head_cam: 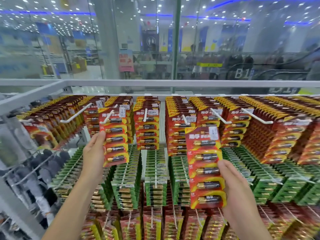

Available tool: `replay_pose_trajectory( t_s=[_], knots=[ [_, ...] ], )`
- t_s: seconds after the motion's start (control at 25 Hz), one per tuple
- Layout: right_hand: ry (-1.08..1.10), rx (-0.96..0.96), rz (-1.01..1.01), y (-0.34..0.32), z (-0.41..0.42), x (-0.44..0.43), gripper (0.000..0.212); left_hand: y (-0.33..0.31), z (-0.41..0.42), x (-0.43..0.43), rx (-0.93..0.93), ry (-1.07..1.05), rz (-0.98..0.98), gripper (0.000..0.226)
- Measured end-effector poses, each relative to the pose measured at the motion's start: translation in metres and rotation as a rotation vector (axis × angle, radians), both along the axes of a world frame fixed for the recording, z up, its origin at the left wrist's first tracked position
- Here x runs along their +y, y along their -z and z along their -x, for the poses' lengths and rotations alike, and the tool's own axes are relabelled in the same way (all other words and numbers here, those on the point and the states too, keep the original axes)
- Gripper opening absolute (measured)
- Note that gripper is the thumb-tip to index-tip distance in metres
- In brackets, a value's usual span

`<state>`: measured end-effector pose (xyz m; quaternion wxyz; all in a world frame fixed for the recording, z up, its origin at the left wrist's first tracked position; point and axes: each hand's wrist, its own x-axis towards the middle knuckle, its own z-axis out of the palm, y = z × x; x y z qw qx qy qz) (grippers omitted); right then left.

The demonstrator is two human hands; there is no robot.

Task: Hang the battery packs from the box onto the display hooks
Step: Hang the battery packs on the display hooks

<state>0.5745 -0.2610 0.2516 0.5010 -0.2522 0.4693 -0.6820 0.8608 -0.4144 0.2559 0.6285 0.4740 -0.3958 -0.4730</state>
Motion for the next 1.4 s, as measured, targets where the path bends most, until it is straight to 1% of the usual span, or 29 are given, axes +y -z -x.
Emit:
replay_pose_trajectory(
  t_s=[0.12,0.24,0.32,0.68,0.84,1.0,1.16,1.24,1.32,1.4],
  knots=[
    [0.113,0.045,0.064,-0.009,0.019,0.002,0.035,0.001,0.001,-0.022,-0.014,-0.005,0.003,0.021],
    [0.187,0.08,0.089,-0.011,0.032,0.003,0.02,0.006,0.001,-0.04,-0.053,-0.011,0.008,0.021],
    [0.216,0.094,0.073,-0.011,0.034,0.002,0.018,0.009,0.001,-0.048,-0.065,-0.018,0.003,0.021],
    [0.186,0.2,0.035,-0.018,0.039,-0.01,0.025,0.014,0.009,-0.056,-0.026,-0.059,0.004,0.017],
    [0.198,0.276,-0.011,-0.018,0.043,-0.049,0.025,0.014,0.005,-0.057,-0.029,-0.082,0.019,0.015],
    [0.274,0.338,-0.044,-0.008,0.047,-0.099,0.027,0.014,0.003,-0.058,-0.036,-0.097,0.029,0.014],
    [0.312,0.378,-0.007,0.013,0.061,-0.13,0.023,0.016,0.002,-0.061,-0.039,-0.102,0.024,0.014],
    [0.318,0.385,0.007,0.014,0.062,-0.133,0.023,0.017,-0.001,-0.063,-0.06,-0.111,0.025,0.015],
    [0.325,0.398,0.014,0.013,0.062,-0.131,0.015,0.018,-0.004,-0.066,-0.077,-0.117,0.035,0.015],
    [0.335,0.419,0.02,0.012,0.06,-0.129,0.017,0.021,-0.007,-0.066,-0.117,-0.12,0.048,0.015]
  ],
)
